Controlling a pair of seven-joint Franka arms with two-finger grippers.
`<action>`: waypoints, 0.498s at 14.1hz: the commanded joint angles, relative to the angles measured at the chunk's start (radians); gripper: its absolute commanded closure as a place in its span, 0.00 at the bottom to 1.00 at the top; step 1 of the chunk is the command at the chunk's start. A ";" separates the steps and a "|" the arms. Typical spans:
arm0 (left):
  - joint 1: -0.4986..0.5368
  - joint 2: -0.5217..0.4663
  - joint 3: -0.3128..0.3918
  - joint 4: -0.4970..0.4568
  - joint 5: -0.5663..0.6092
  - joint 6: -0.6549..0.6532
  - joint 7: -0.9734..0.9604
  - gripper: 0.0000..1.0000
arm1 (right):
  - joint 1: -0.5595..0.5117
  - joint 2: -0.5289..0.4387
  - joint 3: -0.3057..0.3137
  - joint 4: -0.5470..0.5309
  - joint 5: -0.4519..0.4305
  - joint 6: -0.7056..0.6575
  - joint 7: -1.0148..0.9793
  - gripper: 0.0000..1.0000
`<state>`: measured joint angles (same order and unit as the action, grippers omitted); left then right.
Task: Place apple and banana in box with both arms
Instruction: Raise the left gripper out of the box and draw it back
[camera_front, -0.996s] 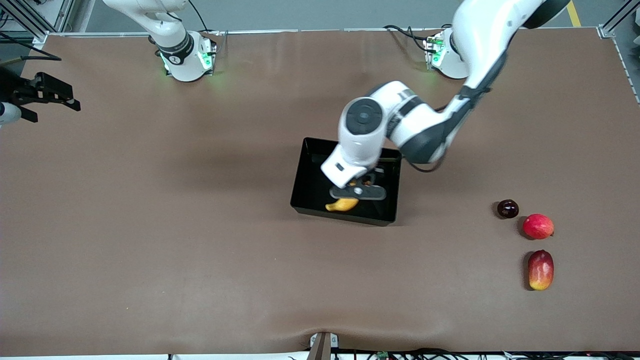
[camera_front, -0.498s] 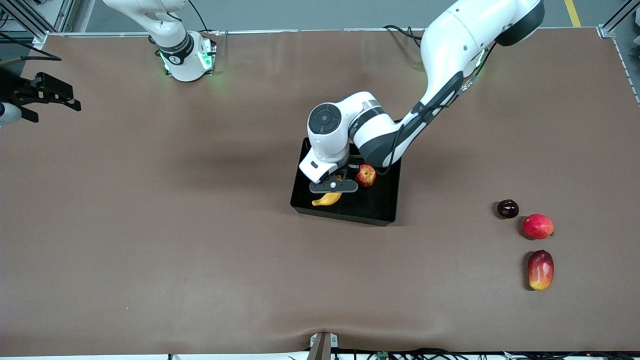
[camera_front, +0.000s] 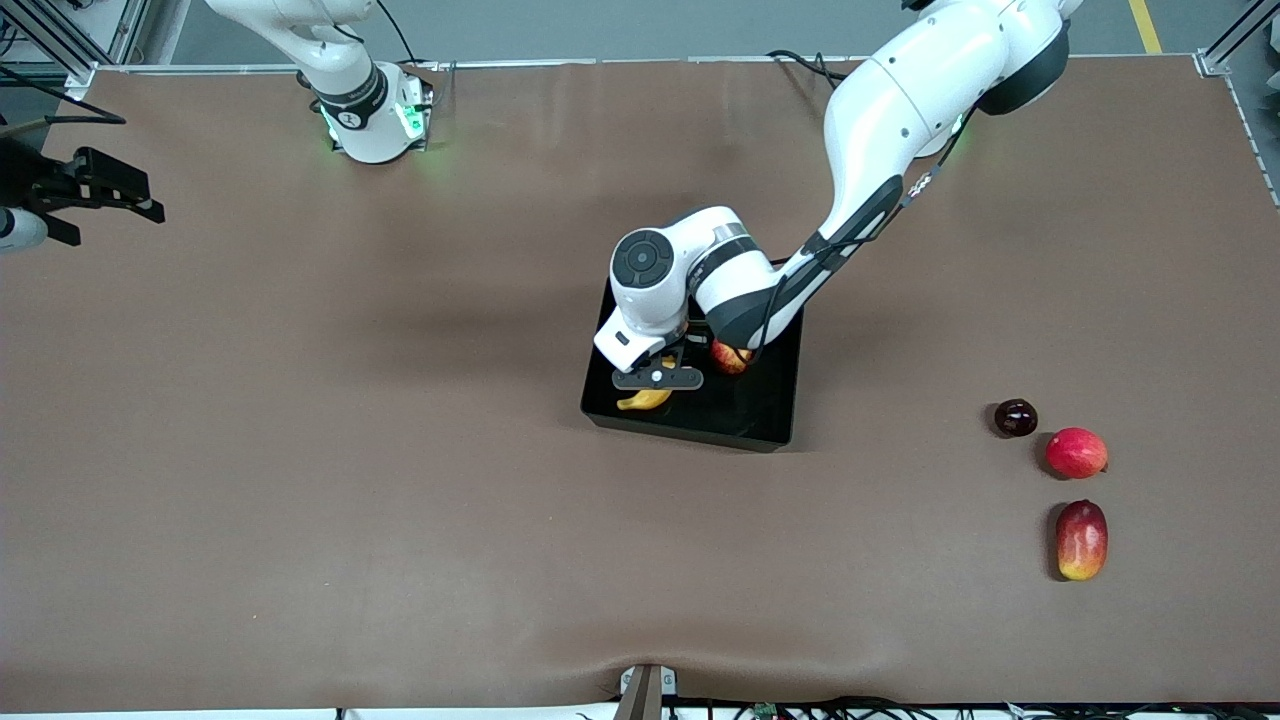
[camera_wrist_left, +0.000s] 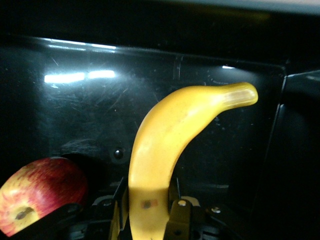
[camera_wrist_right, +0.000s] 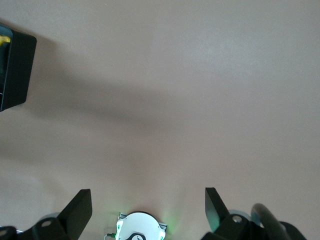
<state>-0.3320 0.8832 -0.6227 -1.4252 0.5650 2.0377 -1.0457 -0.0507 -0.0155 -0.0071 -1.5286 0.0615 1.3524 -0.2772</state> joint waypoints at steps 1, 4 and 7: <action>-0.009 0.029 0.000 0.019 0.030 0.015 -0.027 0.99 | -0.006 -0.004 0.002 -0.004 0.018 0.001 0.016 0.00; -0.001 0.019 0.001 0.020 0.030 0.022 -0.027 0.38 | -0.009 -0.004 0.001 -0.005 0.023 -0.001 0.016 0.00; 0.017 -0.036 0.004 0.023 0.035 -0.005 -0.016 0.00 | -0.008 -0.003 0.001 -0.005 0.023 0.001 0.016 0.00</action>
<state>-0.3241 0.8928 -0.6186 -1.4067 0.5674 2.0563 -1.0461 -0.0514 -0.0154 -0.0074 -1.5299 0.0644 1.3525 -0.2769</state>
